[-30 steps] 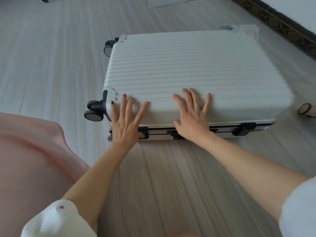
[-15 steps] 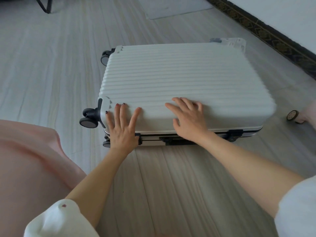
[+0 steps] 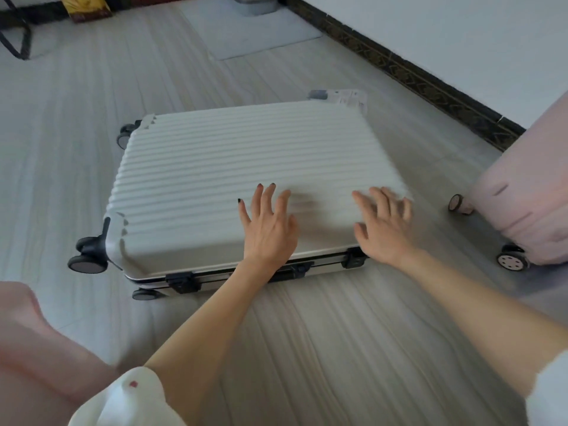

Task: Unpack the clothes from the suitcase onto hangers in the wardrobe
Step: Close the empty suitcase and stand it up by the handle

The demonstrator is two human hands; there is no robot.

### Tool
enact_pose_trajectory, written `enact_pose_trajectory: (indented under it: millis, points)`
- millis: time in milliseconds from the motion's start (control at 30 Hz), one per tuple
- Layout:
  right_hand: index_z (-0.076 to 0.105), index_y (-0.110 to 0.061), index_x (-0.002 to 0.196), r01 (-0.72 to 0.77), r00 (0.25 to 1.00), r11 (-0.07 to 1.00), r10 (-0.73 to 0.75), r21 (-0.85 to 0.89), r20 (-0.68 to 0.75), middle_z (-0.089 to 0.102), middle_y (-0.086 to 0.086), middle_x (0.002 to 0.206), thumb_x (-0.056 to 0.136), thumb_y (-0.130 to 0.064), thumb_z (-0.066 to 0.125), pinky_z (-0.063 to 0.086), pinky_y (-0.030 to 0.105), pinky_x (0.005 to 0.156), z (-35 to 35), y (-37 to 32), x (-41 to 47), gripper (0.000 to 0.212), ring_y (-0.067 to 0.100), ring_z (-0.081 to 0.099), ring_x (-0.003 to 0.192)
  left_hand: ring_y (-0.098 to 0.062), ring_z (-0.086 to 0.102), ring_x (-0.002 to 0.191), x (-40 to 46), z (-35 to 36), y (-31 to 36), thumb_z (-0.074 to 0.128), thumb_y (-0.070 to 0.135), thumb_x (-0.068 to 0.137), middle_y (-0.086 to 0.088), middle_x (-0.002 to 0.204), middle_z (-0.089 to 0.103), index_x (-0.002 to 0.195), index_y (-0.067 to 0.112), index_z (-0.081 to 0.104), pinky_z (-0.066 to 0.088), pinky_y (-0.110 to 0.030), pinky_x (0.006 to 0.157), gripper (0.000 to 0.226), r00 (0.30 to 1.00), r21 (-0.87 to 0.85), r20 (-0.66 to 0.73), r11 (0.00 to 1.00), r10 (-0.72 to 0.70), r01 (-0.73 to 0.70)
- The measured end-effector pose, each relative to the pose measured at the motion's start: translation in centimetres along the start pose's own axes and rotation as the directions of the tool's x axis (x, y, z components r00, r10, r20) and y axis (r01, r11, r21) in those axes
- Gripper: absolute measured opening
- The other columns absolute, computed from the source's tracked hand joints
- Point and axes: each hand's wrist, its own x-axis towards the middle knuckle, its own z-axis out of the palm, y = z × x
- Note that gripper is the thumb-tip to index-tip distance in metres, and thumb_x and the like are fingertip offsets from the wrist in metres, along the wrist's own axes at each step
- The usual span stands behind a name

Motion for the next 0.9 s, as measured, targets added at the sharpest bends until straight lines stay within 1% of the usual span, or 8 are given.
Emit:
enact_pose_trajectory:
  millis: [133,267,333,433,533,633,767,900]
  points:
    - [0.061,-0.021,0.116,0.187,0.957,0.981,-0.170,0.049,-0.236,0.063,0.009,0.107,0.074,-0.036,0.042,0.043,0.043,0.080,-0.7,0.5,-3.1,0.048,0.032,0.060,0.098,-0.024,0.007,0.144,0.5,1.0,3.1,0.039,0.024,0.096,-0.005,0.153,0.021,0.140,0.017,0.036,0.000,-0.050,0.114,0.044,0.999,-0.006,0.027,1.000,0.022,-0.022]
    - [0.071,-0.012,0.094,0.450,0.864,0.857,-0.347,0.252,-0.365,0.066,0.000,0.082,0.079,-0.020,0.046,0.047,0.030,0.066,-1.8,3.2,-6.6,0.031,0.021,0.057,0.074,-0.026,0.019,0.141,0.7,2.1,7.1,0.043,0.022,0.094,-0.007,0.149,0.030,0.135,0.015,0.044,0.008,-0.048,0.113,0.041,0.997,-0.007,0.049,0.998,0.058,-0.058]
    - [0.069,-0.007,0.086,0.461,0.863,0.788,-0.291,0.407,-0.413,0.066,0.000,0.073,0.080,-0.015,0.045,0.045,0.027,0.065,-2.0,4.2,-7.8,0.026,0.017,0.057,0.067,-0.033,0.032,0.135,0.5,2.5,8.8,0.044,0.021,0.089,-0.012,0.144,0.039,0.128,0.011,0.051,0.020,-0.050,0.108,0.042,0.998,-0.027,0.007,0.997,0.068,-0.068]
    - [0.065,-0.007,0.086,0.249,0.913,0.729,0.045,0.638,-0.407,0.063,-0.001,0.068,0.082,-0.018,0.043,0.045,0.028,0.061,-0.9,7.0,-9.6,0.025,0.013,0.055,0.061,-0.028,0.025,0.137,-0.1,3.5,12.4,0.044,0.024,0.092,-0.007,0.149,0.030,0.135,0.017,0.044,0.019,-0.045,0.108,0.043,0.992,0.009,0.098,0.996,0.082,-0.084]
    - [0.062,-0.003,0.099,-0.048,0.911,0.652,0.340,0.756,-0.236,0.064,0.007,0.081,0.085,-0.017,0.044,0.045,0.032,0.065,1.7,10.7,-10.2,0.027,0.018,0.056,0.070,-0.023,0.010,0.143,-0.2,4.7,16.3,0.041,0.038,0.094,-0.003,0.155,0.015,0.141,0.027,0.032,0.007,-0.047,0.114,0.050,0.964,0.055,0.214,0.983,0.158,-0.173]
    - [0.055,-0.003,0.114,-0.297,0.856,0.551,0.515,0.780,-0.037,0.062,0.012,0.102,0.090,-0.004,0.045,0.044,0.033,0.075,4.0,13.9,-10.2,0.026,0.023,0.057,0.088,-0.025,-0.007,0.145,0.1,6.8,20.3,0.037,0.052,0.092,-0.003,0.158,0.001,0.144,0.029,0.022,-0.004,-0.055,0.112,0.059,0.935,0.121,0.313,0.969,0.168,-0.215]
    - [0.047,-0.008,0.128,-0.487,0.804,0.422,0.558,0.765,0.204,0.053,0.011,0.120,0.093,-0.007,0.042,0.035,0.024,0.079,6.7,16.3,-9.6,0.035,0.013,0.046,0.096,-0.032,-0.014,0.143,0.2,9.8,22.9,0.041,0.040,0.091,-0.007,0.157,-0.006,0.146,0.022,0.019,-0.003,-0.060,0.110,0.062,0.921,0.312,0.370,0.919,0.118,-0.243]
    - [0.033,-0.010,0.141,-0.619,0.749,0.202,0.444,0.759,0.492,0.046,0.006,0.128,0.096,-0.015,0.038,0.040,0.027,0.090,8.6,15.9,-7.5,0.045,0.025,0.049,0.117,-0.031,-0.011,0.144,0.3,10.5,22.5,0.040,0.028,0.089,-0.006,0.157,-0.006,0.147,0.019,0.015,0.003,-0.057,0.112,0.064,0.937,0.405,0.335,0.883,0.099,-0.238]
